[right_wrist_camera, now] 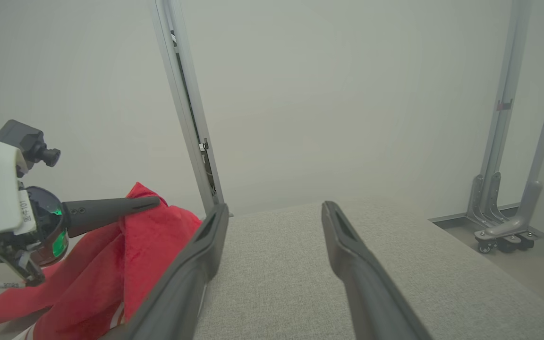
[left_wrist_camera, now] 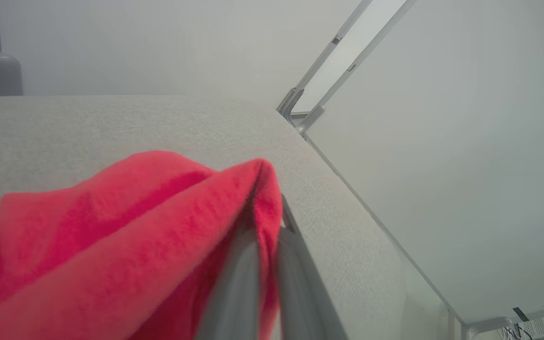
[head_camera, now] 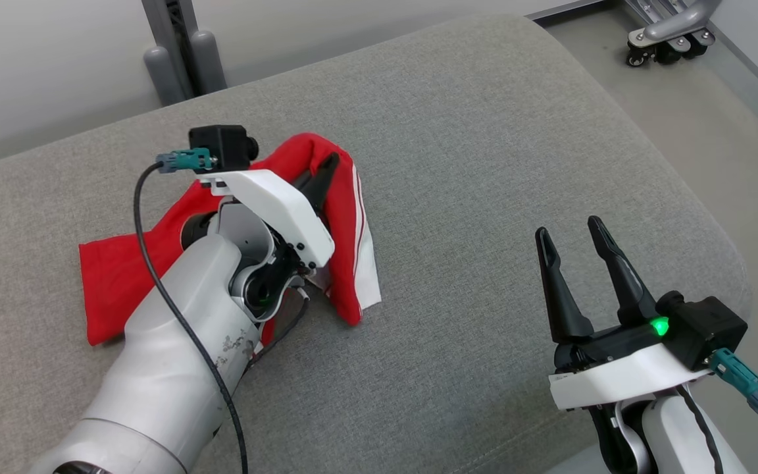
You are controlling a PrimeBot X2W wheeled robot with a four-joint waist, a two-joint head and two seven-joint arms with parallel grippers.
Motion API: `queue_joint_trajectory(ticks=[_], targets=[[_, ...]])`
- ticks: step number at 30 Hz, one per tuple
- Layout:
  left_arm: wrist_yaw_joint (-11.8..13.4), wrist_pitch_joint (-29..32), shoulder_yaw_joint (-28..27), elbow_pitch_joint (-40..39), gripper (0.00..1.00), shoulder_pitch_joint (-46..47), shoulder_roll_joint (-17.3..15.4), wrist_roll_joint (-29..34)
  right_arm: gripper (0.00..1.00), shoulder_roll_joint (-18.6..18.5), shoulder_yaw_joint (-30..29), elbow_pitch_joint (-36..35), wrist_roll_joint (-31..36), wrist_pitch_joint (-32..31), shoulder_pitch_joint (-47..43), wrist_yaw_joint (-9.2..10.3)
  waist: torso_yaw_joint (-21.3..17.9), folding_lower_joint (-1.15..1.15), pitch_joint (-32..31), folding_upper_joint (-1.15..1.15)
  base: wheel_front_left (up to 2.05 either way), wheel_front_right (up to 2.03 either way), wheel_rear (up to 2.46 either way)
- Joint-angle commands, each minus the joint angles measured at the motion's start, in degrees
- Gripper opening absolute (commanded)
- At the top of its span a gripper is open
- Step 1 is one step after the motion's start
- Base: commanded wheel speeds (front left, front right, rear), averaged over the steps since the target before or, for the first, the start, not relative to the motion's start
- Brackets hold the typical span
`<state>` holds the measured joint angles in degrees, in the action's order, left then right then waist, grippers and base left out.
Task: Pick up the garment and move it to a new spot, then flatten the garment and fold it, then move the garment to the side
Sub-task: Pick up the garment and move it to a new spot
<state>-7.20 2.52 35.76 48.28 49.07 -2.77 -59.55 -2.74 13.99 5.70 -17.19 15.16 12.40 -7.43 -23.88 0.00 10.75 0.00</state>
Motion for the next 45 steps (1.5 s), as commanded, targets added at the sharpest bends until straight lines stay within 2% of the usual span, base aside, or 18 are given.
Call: queue_joint_trajectory(ticks=[1,2,3,13,20,31,33,39,45], targets=[[-0.3,0.3,1.7,0.9,0.16,1.0,-0.2,-1.2,1.0,-0.3,0.2,0.0,0.1,0.1,0.6,-0.11,0.1,0.0,0.0,0.0,0.0,0.0,0.0],[-0.3,0.2,2.6,1.4,0.78,1.3,-0.2,-1.6,1.0,-0.3,0.2,0.1,0.2,0.1,0.7,-0.11,0.2,0.0,0.0,0.0,0.0,0.0,0.0],[-0.4,-0.1,3.4,1.9,1.0,1.5,-0.2,-2.1,1.0,-0.3,0.2,0.2,0.3,0.1,0.7,-0.11,0.3,0.0,-0.1,0.0,0.0,0.0,0.0],[-0.4,0.1,11.2,2.0,1.0,1.8,-0.2,-5.4,1.0,-0.3,-1.3,0.9,0.9,0.1,-0.5,-0.11,4.7,0.0,-2.5,0.0,0.0,0.0,0.0],[-0.3,-2.9,14.2,-0.5,1.0,2.6,-1.1,-4.8,1.0,-0.3,-3.2,0.6,1.9,0.1,-1.1,-0.11,9.4,0.0,-4.0,0.0,0.0,0.0,0.0],[-0.1,-13.0,14.6,-4.6,1.0,-0.3,-7.7,-2.6,1.0,-0.4,-5.4,0.6,3.3,0.1,-2.9,-0.11,16.3,0.0,-7.0,0.0,0.0,0.0,0.0],[1.1,-15.6,13.8,-6.4,1.0,-2.3,-9.8,-1.8,1.0,-0.6,-5.6,0.6,3.3,0.1,-3.8,-0.11,17.5,0.0,-7.6,0.0,0.0,0.0,0.0],[5.2,-17.6,10.5,-13.4,1.0,-8.5,-14.8,1.6,1.0,-1.0,-5.9,0.5,3.3,0.1,-4.9,-0.11,19.0,0.0,-7.8,0.0,0.0,0.0,0.0],[10.7,-17.6,0.4,-26.5,1.0,-18.6,-18.9,8.1,1.0,-1.3,-6.2,0.2,3.3,0.1,-5.6,-0.11,19.7,0.0,-7.6,0.0,0.0,0.0,0.0]])
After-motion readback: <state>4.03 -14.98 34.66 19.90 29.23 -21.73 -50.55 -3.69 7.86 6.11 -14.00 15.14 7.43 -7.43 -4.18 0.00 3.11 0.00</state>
